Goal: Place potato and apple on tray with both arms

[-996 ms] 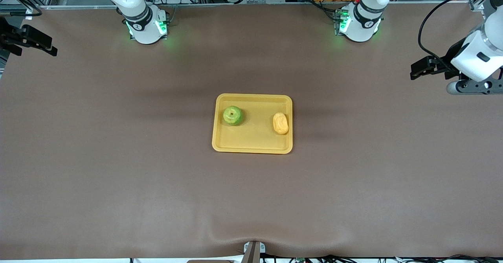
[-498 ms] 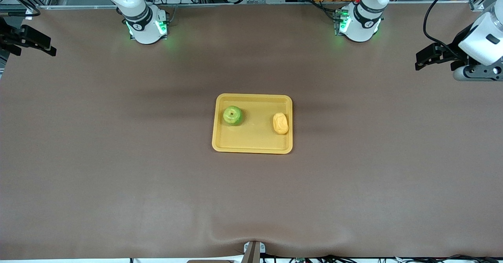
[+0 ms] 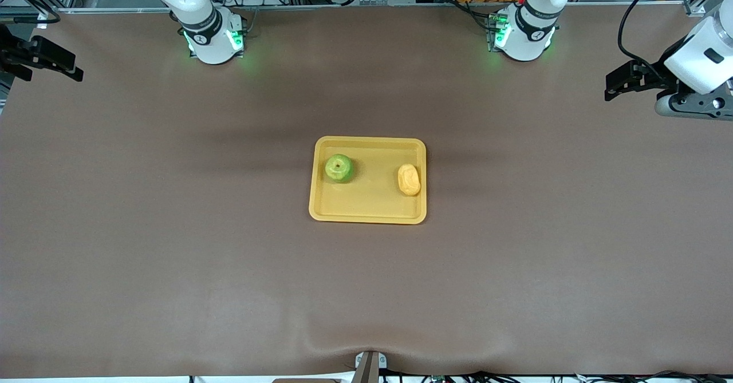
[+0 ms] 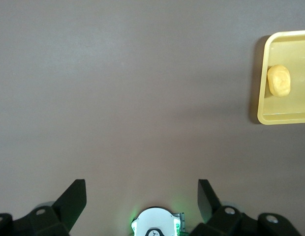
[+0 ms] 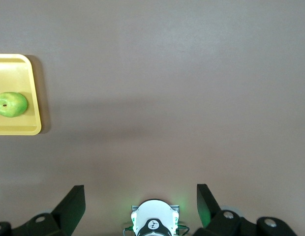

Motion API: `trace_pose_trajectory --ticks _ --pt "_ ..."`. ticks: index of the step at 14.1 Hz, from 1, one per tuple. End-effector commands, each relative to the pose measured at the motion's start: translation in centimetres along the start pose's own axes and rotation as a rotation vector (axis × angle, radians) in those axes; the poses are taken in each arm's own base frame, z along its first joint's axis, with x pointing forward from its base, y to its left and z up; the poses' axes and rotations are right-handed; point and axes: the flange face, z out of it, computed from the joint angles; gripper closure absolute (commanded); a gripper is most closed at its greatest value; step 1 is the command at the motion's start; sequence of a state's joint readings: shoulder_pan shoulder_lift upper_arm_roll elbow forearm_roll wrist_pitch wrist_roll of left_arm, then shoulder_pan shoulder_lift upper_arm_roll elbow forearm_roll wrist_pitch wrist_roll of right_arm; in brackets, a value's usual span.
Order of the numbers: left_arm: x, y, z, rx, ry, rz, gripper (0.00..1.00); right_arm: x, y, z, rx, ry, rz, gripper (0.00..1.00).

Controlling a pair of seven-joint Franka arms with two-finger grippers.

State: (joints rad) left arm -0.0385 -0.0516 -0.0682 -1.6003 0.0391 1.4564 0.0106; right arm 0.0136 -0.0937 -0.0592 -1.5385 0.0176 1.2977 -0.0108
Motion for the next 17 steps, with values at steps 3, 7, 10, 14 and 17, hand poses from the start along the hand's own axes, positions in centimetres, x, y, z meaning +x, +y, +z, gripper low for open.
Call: trace_pose_trajectory --ticks 3,7,10,14,17 --pt "-0.28 -0.19 -0.26 -0.001 -0.012 -0.018 0.00 -0.92 0.03 -0.03 0.010 0.003 -0.008 0.00" --pt "-0.28 -0.19 -0.19 -0.001 -0.014 -0.019 0.00 -1.21 0.19 0.08 0.011 0.003 -0.005 0.00" --pt "-0.27 -0.19 -0.12 -0.001 -0.015 -0.019 0.00 -1.20 0.19 0.07 0.011 0.005 -0.007 0.00" --pt "-0.26 -0.29 -0.20 0.001 -0.012 -0.021 0.00 -1.25 0.19 0.26 0.011 0.002 -0.007 0.00" --pt "-0.13 -0.37 -0.27 0.015 -0.005 -0.015 0.00 -1.18 0.19 0.13 0.011 0.011 -0.007 0.00"
